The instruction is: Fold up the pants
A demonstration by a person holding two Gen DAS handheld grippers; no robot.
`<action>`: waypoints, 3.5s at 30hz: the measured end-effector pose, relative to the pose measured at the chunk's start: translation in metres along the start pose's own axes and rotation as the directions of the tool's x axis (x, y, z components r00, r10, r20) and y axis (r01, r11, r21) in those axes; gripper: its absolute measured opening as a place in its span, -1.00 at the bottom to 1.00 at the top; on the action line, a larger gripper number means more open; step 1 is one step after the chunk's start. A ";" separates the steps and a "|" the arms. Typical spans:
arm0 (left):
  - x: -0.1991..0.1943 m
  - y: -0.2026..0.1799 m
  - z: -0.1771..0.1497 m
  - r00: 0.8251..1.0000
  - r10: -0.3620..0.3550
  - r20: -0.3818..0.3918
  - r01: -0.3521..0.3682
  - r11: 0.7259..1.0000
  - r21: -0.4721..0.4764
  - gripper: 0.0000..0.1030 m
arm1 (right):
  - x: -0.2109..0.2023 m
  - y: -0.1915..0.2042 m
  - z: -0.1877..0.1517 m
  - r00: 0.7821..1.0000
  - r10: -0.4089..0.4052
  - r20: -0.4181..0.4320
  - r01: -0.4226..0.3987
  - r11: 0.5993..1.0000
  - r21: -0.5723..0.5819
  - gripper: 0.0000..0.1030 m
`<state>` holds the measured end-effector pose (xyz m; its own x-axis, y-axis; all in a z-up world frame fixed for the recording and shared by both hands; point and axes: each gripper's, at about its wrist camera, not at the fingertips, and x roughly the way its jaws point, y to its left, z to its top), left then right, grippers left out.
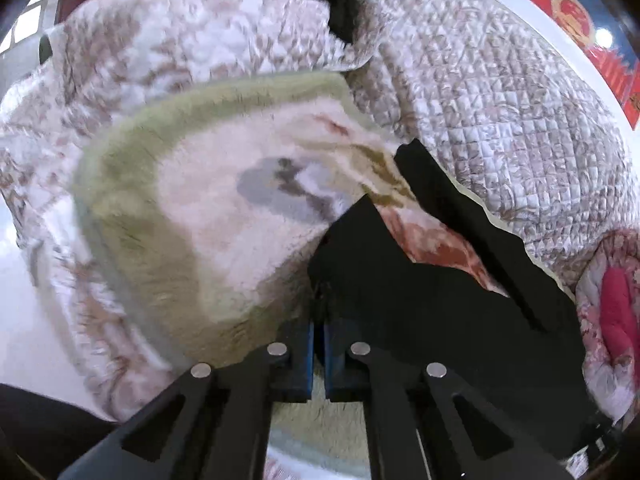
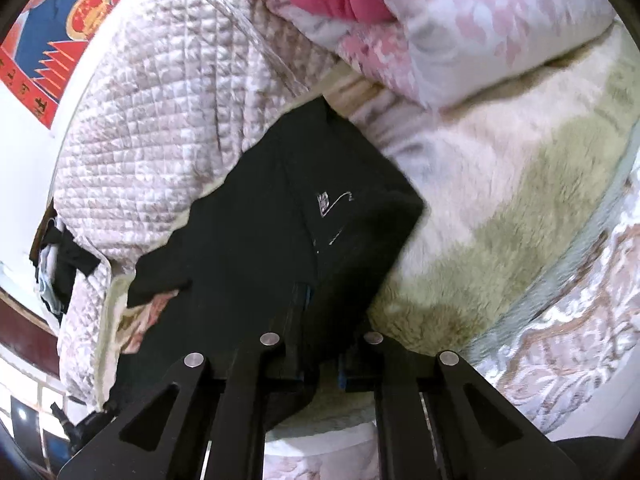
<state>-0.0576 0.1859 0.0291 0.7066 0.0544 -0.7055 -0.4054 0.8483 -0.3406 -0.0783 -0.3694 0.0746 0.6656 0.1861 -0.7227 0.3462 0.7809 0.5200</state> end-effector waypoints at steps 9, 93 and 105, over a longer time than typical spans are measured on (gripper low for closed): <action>-0.004 0.013 -0.003 0.991 0.136 -0.018 -0.135 0.989 0.052 -0.85 | -0.003 -0.009 -0.009 0.996 -0.071 -0.050 0.074 0.995 0.065 -0.81; 0.076 -0.190 0.017 0.982 -0.105 -0.155 0.176 0.796 0.579 0.00 | 0.099 0.140 0.022 0.993 -0.060 -0.100 -0.026 0.721 -0.692 0.10; 0.192 -0.257 0.096 0.984 -0.103 -0.142 0.170 0.755 0.633 0.23 | 0.203 0.153 0.121 0.985 -0.072 -0.158 -0.072 0.659 -0.748 0.20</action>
<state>0.2386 0.0288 0.0410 0.6548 -0.1084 -0.7479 0.1812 0.9833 0.0161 0.1898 -0.2844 0.0621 0.5262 0.2210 -0.8211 -0.3142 0.9478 0.0537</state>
